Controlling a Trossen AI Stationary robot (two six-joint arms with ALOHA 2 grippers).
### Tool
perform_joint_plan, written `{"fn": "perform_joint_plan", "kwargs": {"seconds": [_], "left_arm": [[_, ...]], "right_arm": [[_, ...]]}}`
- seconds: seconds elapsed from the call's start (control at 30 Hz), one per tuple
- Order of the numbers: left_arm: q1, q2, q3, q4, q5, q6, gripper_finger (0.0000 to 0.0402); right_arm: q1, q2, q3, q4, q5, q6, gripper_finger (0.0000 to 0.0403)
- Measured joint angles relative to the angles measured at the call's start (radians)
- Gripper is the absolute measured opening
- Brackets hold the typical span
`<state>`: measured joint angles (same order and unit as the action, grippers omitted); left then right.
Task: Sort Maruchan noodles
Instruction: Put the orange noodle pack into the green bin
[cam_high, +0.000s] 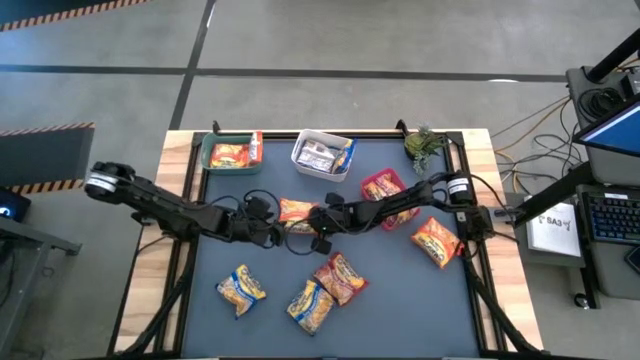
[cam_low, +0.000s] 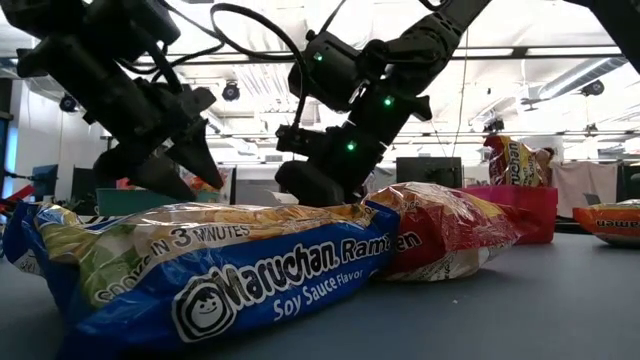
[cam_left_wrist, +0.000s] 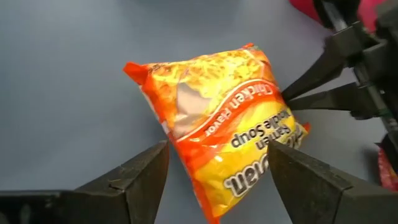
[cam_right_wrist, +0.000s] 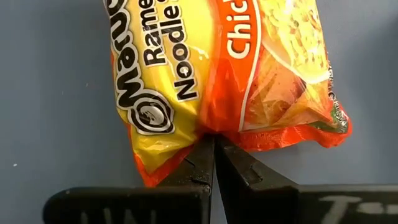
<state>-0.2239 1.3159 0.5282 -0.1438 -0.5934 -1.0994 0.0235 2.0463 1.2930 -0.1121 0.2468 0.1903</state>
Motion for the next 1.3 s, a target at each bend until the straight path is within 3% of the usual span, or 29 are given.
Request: {"fn": "perform_joint_plan", "kwargs": {"seconds": [0.4, 0.67, 1.03, 1.3], "left_arm": [[0.02, 0.05, -0.001, 0.018, 0.001, -0.045, 0.0255], [0.067, 0.088, -0.002, 0.066, 0.043, 0.015, 0.0256], [0.113, 0.093, -0.113, 0.356, 0.147, 0.069, 0.0256], [0.117, 0.093, -0.178, 0.451, 0.162, 0.055, 0.0256]], "right_arm": [[-0.006, 0.025, -0.002, -0.01, -0.012, -0.004, 0.0009], [-0.006, 0.025, -0.003, -0.012, -0.014, -0.005, 0.0009], [-0.01, 0.039, -0.004, -0.011, -0.019, -0.022, 0.0009], [-0.011, 0.041, -0.005, -0.005, -0.02, -0.021, 0.0009]]}}
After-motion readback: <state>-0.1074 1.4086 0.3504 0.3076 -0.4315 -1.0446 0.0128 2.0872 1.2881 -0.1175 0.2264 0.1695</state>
